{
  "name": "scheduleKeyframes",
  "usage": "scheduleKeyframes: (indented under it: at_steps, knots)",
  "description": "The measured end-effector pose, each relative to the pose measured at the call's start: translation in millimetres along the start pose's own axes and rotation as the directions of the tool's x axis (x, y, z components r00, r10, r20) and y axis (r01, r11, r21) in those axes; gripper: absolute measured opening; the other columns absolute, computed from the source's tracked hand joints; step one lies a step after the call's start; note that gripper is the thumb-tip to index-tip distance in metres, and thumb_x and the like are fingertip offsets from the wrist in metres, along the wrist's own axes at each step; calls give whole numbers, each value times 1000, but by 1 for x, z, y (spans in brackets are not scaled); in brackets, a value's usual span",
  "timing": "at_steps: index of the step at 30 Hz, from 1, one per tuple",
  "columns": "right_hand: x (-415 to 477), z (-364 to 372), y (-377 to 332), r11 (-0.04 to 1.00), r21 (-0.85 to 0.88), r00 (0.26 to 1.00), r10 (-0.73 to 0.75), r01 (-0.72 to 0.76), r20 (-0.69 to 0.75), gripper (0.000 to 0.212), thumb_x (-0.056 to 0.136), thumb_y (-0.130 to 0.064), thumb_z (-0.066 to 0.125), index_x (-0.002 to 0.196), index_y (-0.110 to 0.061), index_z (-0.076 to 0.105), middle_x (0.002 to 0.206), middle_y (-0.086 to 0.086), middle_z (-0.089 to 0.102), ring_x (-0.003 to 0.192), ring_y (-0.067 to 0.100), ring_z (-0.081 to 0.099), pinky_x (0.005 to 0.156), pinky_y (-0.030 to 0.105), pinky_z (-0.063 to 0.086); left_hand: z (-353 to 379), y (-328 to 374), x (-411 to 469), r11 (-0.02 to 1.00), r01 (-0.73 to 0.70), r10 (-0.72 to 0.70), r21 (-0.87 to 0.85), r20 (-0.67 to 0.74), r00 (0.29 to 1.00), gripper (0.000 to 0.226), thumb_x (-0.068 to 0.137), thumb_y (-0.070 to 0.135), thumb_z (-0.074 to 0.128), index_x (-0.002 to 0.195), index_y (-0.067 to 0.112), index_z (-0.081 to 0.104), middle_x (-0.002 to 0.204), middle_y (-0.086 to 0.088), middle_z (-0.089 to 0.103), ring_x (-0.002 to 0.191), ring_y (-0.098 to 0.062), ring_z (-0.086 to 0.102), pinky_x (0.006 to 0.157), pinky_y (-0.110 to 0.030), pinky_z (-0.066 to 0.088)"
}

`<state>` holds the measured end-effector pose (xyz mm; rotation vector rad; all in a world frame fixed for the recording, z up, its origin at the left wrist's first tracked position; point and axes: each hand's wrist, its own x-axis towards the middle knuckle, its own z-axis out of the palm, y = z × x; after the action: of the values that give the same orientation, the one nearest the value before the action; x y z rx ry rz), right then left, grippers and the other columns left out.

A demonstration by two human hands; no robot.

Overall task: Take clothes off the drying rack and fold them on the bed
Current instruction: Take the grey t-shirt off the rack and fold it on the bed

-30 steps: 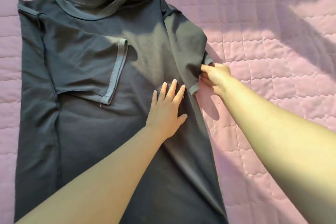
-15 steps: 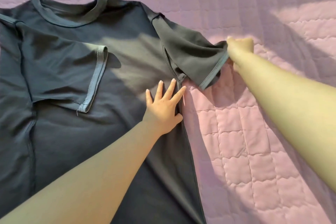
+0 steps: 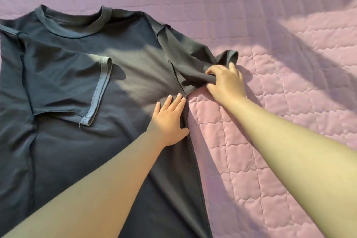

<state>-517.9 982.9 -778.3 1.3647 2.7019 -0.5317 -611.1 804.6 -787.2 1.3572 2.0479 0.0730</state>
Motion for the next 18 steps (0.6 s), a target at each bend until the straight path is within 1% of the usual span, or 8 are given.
scheduleKeyframes:
  at_steps: [2,4,6,8,11,13,15,18]
  knots:
    - [15,-16,5,977,129,977,184,-169,-110,23,91,-31,50,106,-20,64,115,11,65,115,35,52,92,41,40,-2,-1,1,1000,-7,7,-1,22,1000,92,87,39,59,155,22,0,162,8,-7,149,-18,-9,120,-43,-2]
    - [36,-38,15,890,309,901,398,-334,-171,29,96,-36,45,100,-14,62,109,14,66,103,34,57,81,36,41,-4,-2,3,1000,-16,16,3,47,999,92,87,39,60,155,22,-1,162,8,-7,149,-18,-8,120,-43,-1]
    - [56,-59,25,771,522,812,538,-366,-226,21,98,-32,44,89,-18,56,94,5,64,91,25,57,77,31,40,-5,-4,5,1000,-24,23,13,67,997,93,87,39,60,155,23,-2,162,8,-8,149,-19,-9,120,-43,0]
    - [69,-68,30,625,719,731,637,-304,-245,25,100,-27,40,75,-23,41,77,-7,58,83,16,56,84,30,45,-7,-5,7,999,-28,26,19,89,996,93,87,38,60,155,23,-1,162,7,-9,149,-19,-9,120,-44,0]
    - [67,-58,33,511,771,747,662,-380,-70,30,88,-49,52,74,-25,40,87,-2,55,81,19,51,85,32,49,-9,-6,9,999,-35,31,30,128,991,93,87,36,60,155,22,-1,162,7,-10,149,-20,-9,120,-45,1]
    - [49,-49,29,330,776,733,637,-538,238,54,68,-65,65,97,-20,55,95,0,55,82,20,52,82,37,54,-10,-6,10,999,-31,27,28,142,990,93,88,34,61,155,22,-2,162,7,-11,149,-20,-10,120,-45,0]
    - [35,-37,28,190,786,731,540,-589,417,53,73,-49,75,112,-19,55,97,-4,58,81,11,57,65,29,53,-9,-6,10,999,-26,21,27,139,990,93,88,34,61,155,23,-2,162,7,-11,149,-20,-10,120,-44,0]
    - [25,-22,28,192,780,744,498,-595,445,39,82,-21,74,117,-16,57,91,0,63,66,9,58,44,20,46,-6,-6,9,999,-25,20,38,113,993,93,88,33,61,155,23,-2,162,8,-11,149,-19,-9,120,-44,0]
